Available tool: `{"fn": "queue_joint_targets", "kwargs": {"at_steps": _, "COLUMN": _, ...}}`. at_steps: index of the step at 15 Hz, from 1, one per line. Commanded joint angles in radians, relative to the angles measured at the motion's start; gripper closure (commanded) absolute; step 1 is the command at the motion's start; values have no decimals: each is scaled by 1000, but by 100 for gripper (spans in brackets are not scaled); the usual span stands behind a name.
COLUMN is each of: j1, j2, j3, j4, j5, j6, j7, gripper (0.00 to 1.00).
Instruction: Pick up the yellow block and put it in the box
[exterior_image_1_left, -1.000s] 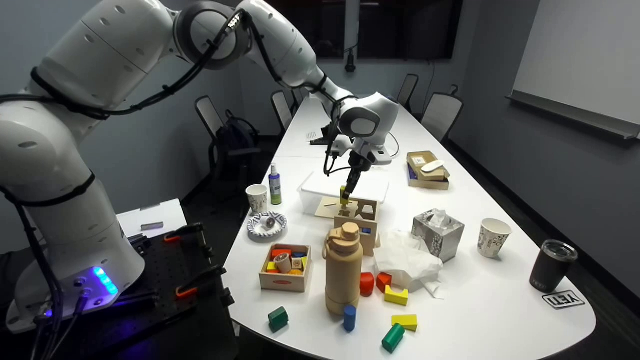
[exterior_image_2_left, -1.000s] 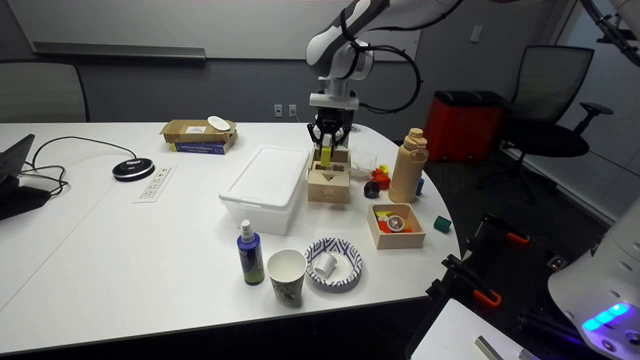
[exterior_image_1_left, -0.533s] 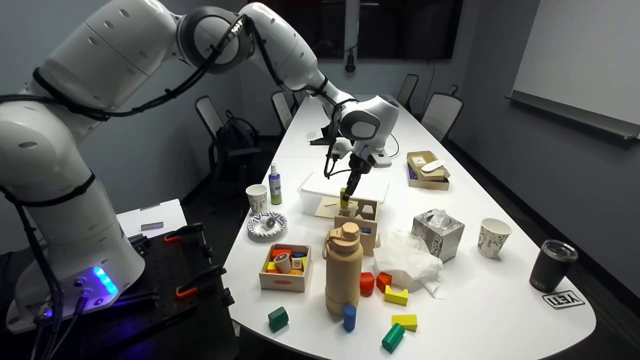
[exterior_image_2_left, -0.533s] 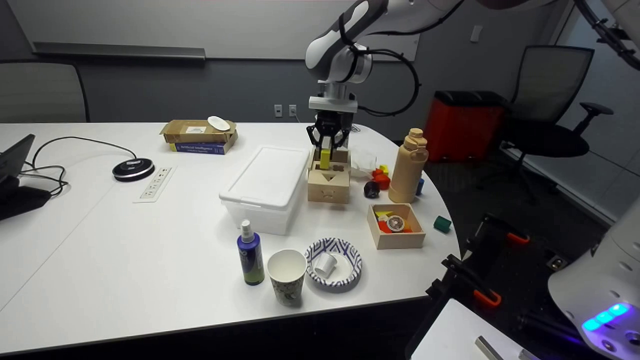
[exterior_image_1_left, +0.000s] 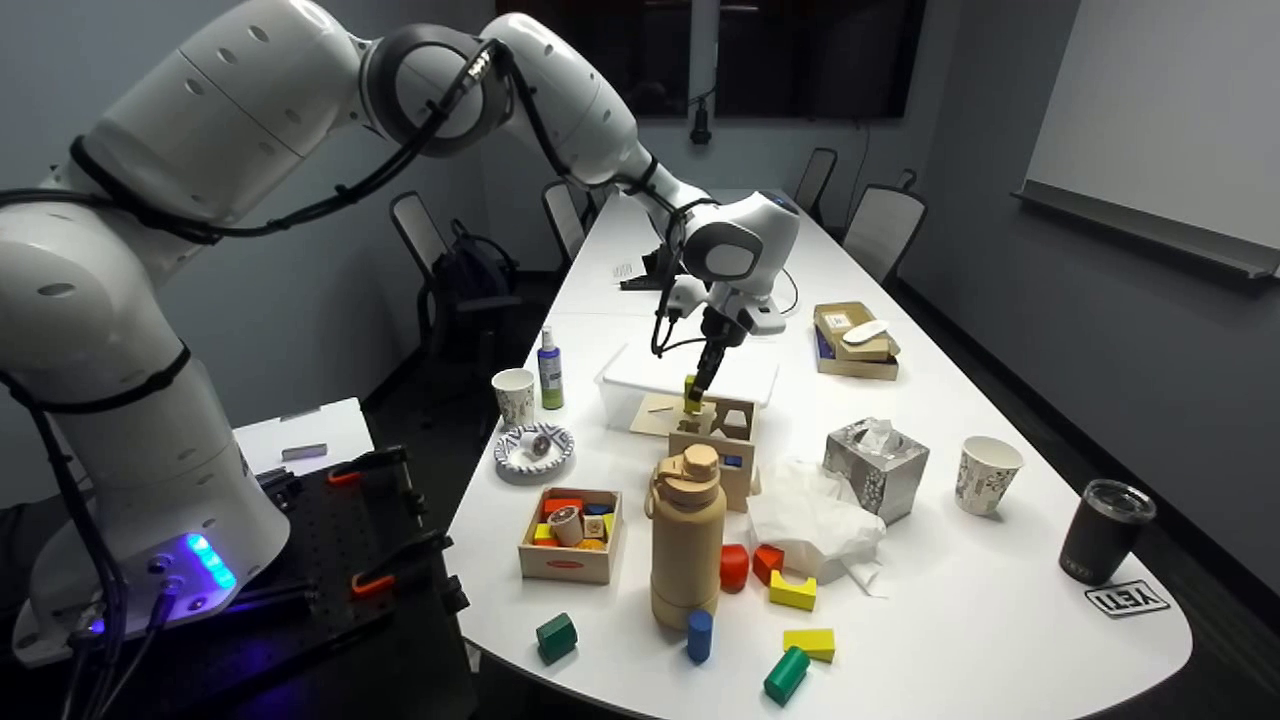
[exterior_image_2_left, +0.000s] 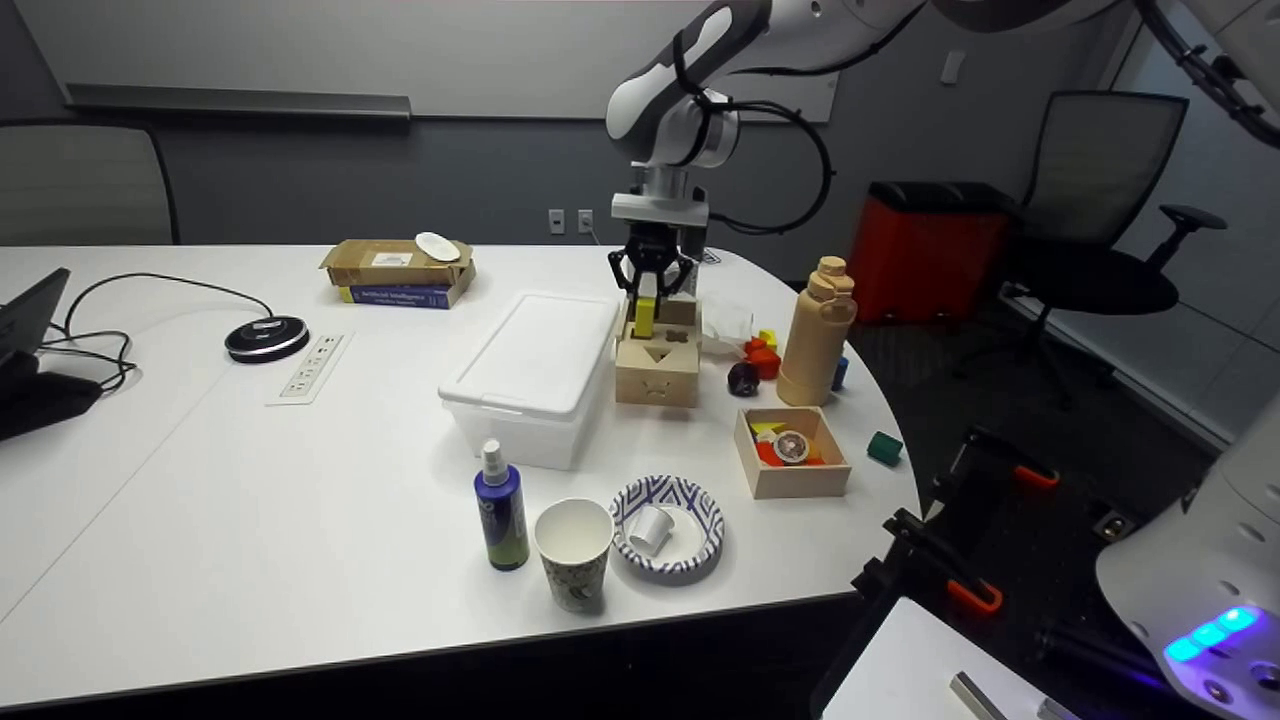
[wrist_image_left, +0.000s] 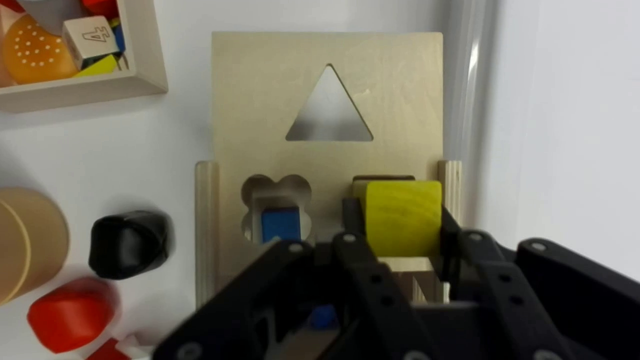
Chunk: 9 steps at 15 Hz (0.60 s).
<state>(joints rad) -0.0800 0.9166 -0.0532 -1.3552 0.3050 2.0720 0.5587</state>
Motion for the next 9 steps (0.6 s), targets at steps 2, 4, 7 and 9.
{"fn": "queue_joint_targets", "kwargs": {"at_steps": 2, "j1": 5, "j2": 31, "j3": -3, "j4": 56, "j5": 18, "j6": -38, "j7": 32, "gripper": 92}}
{"fn": "queue_joint_targets", "kwargs": {"at_steps": 4, "j1": 6, "j2": 39, "j3": -2, "j4": 66, "j5": 18, "j6": -40, "j7": 33, "gripper": 92}}
{"fn": "queue_joint_targets", "kwargs": {"at_steps": 7, "j1": 3, "j2": 46, "j3": 1, "j4": 76, "j5": 20, "j6": -33, "j7": 30, "gripper": 92}}
{"fn": "queue_joint_targets", "kwargs": {"at_steps": 9, "j1": 3, "j2": 49, "j3": 1, "j4": 77, "j5": 19, "j6": -31, "j7": 28, "gripper": 92}}
